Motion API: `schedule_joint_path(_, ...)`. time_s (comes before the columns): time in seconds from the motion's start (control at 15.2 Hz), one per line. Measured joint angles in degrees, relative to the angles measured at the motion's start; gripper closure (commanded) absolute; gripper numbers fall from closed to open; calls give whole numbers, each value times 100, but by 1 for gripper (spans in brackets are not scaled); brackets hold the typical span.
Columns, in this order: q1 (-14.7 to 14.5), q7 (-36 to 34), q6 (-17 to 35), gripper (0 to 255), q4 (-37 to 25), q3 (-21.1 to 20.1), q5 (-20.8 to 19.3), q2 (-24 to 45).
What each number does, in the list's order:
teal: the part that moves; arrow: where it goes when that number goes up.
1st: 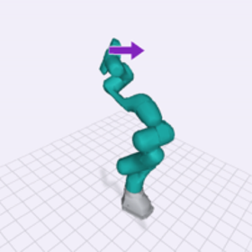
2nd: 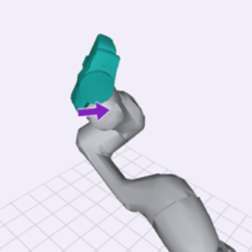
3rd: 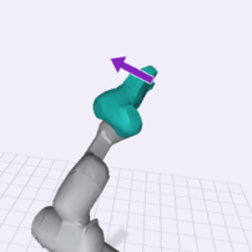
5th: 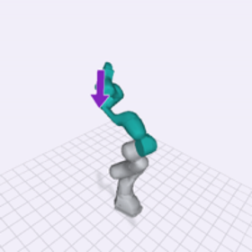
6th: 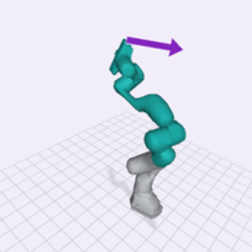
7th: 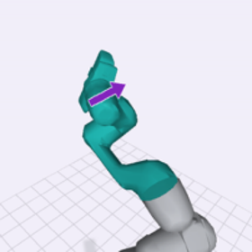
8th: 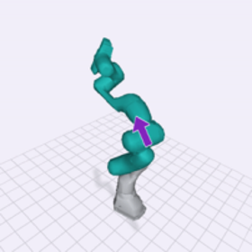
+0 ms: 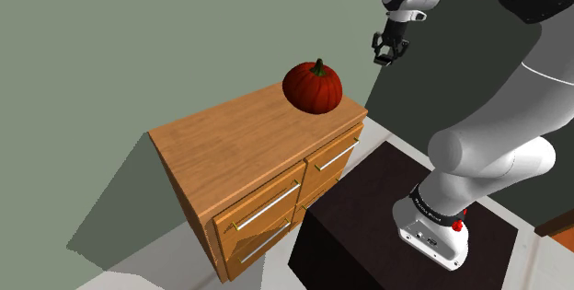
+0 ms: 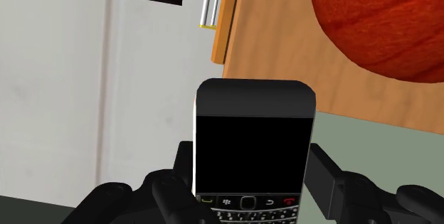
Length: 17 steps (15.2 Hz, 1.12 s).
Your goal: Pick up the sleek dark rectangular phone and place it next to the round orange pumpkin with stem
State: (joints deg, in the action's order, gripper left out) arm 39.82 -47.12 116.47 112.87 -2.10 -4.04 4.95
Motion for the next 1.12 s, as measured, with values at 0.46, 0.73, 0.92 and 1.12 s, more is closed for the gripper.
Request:
schedule_joint_path(0.46, 5, -32, 508, 255, 305, 8, -27, 205)
schedule_joint_path(0.73, 1, -65, 793, 255, 436, 8, -49, 360)
schedule_joint_path(0.92, 1, -81, 990, 255, 519, 12, -63, 474)
schedule_joint_path(1.12, 6, -95, 1226, 255, 638, 20, -82, 592)
